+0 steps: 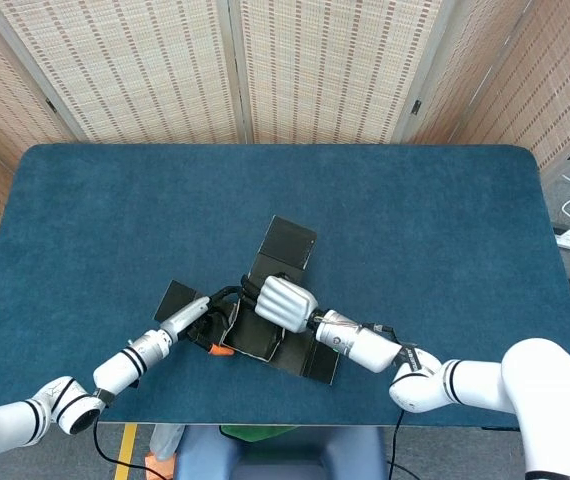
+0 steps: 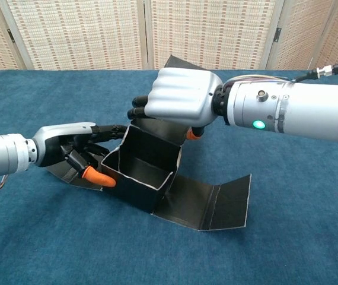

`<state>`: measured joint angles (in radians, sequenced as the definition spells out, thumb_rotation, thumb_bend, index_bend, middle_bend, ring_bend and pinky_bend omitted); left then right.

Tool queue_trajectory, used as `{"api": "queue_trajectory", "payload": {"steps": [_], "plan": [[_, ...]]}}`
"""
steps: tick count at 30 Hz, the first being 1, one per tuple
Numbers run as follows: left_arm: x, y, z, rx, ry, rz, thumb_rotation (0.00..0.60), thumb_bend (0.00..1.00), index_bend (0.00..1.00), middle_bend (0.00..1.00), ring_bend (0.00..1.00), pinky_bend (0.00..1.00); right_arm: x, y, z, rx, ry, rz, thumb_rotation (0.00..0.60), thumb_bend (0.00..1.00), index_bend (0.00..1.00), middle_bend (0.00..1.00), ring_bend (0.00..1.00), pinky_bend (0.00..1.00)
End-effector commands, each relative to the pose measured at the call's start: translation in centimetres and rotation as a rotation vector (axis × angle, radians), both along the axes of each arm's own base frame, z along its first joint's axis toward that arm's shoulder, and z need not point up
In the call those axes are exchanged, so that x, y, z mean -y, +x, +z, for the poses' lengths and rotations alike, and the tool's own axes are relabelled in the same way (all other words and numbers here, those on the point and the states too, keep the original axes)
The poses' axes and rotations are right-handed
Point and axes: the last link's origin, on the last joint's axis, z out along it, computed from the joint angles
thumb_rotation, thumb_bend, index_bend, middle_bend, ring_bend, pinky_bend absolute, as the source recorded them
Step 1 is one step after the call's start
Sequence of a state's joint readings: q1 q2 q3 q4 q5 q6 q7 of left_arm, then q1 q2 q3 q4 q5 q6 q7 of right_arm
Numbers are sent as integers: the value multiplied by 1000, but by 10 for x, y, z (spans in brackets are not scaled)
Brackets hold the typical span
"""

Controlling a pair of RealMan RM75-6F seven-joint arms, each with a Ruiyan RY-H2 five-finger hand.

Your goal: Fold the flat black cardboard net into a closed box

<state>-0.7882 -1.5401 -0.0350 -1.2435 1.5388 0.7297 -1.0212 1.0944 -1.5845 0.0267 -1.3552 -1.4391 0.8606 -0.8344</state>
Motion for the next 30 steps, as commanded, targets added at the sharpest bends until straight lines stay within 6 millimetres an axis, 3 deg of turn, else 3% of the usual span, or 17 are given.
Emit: {"api": "queue_trajectory", "payload": {"steps": [1,9,18,20,23,27,30], "plan": [[1,-1,-4,10,-57,10,600,175,21,1,461,769,2,3,-3,-1,12,30,600,344,402,489,870,991],[-2,-2,-13,50,-100,46,600,175,97,93,475,760,6,7,-10,32,24,69,600,346,402,485,870,991],[-4,-5,-20,65,-109,79,600,176,299,292,515,752,5,10,-15,54,26,91,600,348,401,454,870,991],[-4,-5,-21,71,-102,88,600,177,362,345,524,752,5,10,-16,56,27,94,600,354,317,370,869,991],[-5,-6,-22,61,-79,84,600,177,390,363,531,751,3,8,-14,71,27,66,600,376,41,191,853,987],[-4,-7,-22,62,-64,93,600,176,390,364,531,751,0,3,-8,86,24,9,600,381,0,22,792,931],[-3,-9,-20,66,-57,100,600,176,390,364,531,751,-3,-1,-2,97,26,-40,600,359,0,0,760,901]]}}
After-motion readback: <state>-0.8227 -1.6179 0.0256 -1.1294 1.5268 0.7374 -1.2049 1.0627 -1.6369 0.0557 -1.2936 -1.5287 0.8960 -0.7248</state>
